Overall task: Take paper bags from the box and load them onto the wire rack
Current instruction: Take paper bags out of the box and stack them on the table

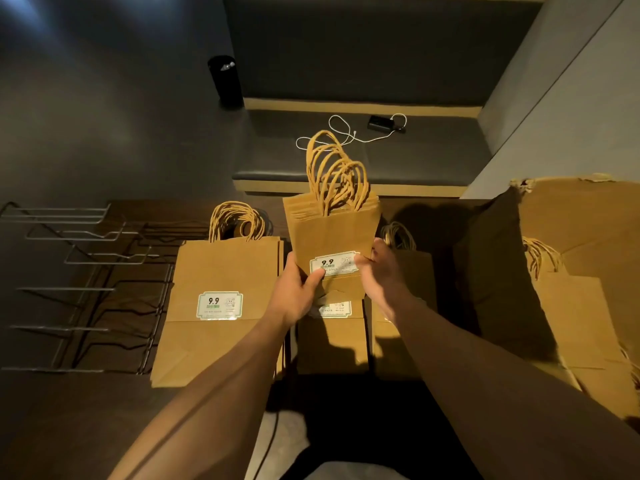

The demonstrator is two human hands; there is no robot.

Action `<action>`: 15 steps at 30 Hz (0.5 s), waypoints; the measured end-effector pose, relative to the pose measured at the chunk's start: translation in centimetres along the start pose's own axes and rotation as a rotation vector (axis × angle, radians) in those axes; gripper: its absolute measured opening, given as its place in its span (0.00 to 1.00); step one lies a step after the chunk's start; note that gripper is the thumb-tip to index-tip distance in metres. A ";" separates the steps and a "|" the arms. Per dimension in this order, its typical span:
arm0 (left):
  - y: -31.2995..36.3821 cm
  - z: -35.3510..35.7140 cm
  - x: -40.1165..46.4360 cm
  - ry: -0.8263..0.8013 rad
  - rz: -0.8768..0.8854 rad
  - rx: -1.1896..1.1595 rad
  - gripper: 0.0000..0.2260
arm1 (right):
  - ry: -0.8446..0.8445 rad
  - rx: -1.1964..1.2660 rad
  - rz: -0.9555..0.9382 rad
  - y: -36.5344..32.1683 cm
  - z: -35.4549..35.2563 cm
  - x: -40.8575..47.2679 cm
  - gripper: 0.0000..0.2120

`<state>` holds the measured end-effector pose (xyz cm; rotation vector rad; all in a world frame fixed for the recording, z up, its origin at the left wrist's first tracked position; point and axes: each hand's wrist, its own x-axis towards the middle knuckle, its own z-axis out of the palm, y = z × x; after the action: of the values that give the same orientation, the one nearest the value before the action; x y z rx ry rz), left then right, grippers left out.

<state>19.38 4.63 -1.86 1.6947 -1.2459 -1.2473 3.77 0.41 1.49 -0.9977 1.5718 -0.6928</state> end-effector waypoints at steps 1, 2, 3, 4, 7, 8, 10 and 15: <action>0.2 -0.1 0.2 0.012 -0.001 0.028 0.22 | 0.024 0.032 -0.022 -0.2 -0.2 0.0 0.10; 0.6 0.0 0.4 0.007 0.000 0.053 0.22 | 0.054 0.067 -0.051 -0.2 -0.6 0.2 0.07; 1.2 0.0 0.7 -0.009 0.006 0.068 0.22 | 0.086 0.063 -0.095 -0.4 -1.1 0.2 0.07; 1.9 0.3 0.9 -0.027 0.011 0.066 0.23 | 0.114 0.025 -0.138 -0.6 -1.7 0.1 0.08; 3.8 2.0 1.0 -0.086 0.018 0.050 0.23 | 0.155 0.020 -0.174 -0.5 -3.8 -0.1 0.12; 4.3 3.0 0.8 -0.099 0.016 0.078 0.22 | 0.177 0.030 -0.149 0.1 -4.5 0.0 0.13; 4.5 5.1 0.5 -0.123 0.013 0.109 0.22 | 0.247 0.019 -0.086 1.2 -5.5 0.0 0.19; 3.5 10.9 -0.2 -0.202 -0.129 0.169 0.26 | 0.349 0.054 0.098 4.5 -8.5 -0.7 0.22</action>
<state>7.93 3.89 -2.00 1.8291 -1.4140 -1.4545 -5.51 2.52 0.02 -0.7821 1.8798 -0.8704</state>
